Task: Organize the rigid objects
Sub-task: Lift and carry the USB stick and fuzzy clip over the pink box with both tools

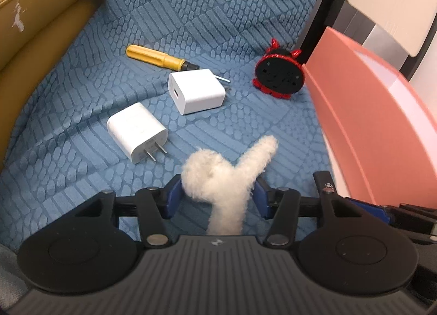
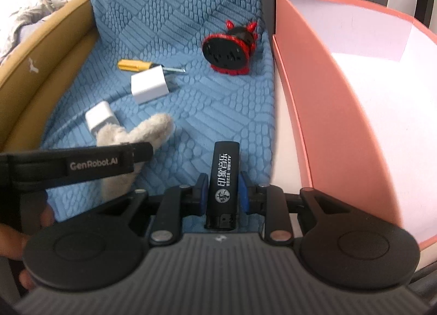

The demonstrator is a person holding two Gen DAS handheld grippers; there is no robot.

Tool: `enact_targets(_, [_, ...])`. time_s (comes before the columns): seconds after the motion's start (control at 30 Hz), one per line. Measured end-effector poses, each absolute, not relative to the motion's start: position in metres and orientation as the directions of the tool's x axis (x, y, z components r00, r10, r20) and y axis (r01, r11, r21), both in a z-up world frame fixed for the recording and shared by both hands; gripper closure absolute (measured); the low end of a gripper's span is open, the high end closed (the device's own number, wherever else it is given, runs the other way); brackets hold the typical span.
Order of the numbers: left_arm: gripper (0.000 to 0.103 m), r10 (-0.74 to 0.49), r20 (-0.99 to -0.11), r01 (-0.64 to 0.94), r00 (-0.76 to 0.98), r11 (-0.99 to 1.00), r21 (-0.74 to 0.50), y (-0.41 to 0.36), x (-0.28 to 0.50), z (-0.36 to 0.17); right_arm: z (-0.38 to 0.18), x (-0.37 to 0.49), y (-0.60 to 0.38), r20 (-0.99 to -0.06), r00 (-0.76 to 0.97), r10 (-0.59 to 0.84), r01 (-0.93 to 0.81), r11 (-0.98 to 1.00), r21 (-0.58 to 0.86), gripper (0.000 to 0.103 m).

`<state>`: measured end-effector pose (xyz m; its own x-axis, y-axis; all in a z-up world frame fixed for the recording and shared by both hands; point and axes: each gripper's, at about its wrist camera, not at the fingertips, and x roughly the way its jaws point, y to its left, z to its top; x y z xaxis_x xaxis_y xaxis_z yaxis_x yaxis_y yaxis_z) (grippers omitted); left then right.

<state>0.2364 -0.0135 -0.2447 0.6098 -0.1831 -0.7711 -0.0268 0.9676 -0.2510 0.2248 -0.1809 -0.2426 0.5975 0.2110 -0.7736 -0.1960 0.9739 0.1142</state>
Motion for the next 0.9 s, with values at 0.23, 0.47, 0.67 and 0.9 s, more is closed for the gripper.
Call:
enact_targets(0.23, [0.048,-0.190,-0.739,-0.063,0.646,0.952,-0.300,-0.006,0.223,-0.225,-0.220,0.218,-0.184,-0.743,0.635,0.214,-0.201,0.973,0.109,0.076])
enact_targets(0.47, [0.049,-0.208,-0.704,-0.100,0.679,0.924,-0.369,0.004,0.206,-0.200,-0.187,0.209,-0.191,-0.702,0.678,0.216,-0.196,0.974,0.110,0.076])
enact_targets(0.67, [0.049,-0.213,-0.680,-0.103,0.702,0.914,-0.393,0.001,0.186,-0.166,-0.151,0.196,-0.196,-0.658,0.717,0.230,-0.203,0.972,0.119,0.076])
enact_targets(0.9, [0.049,-0.191,-0.649,-0.087,0.737,0.924,-0.372,-0.014,0.155,-0.121,-0.114,0.172,-0.204,-0.608,0.754,0.248,-0.220,0.968,0.122,0.076])
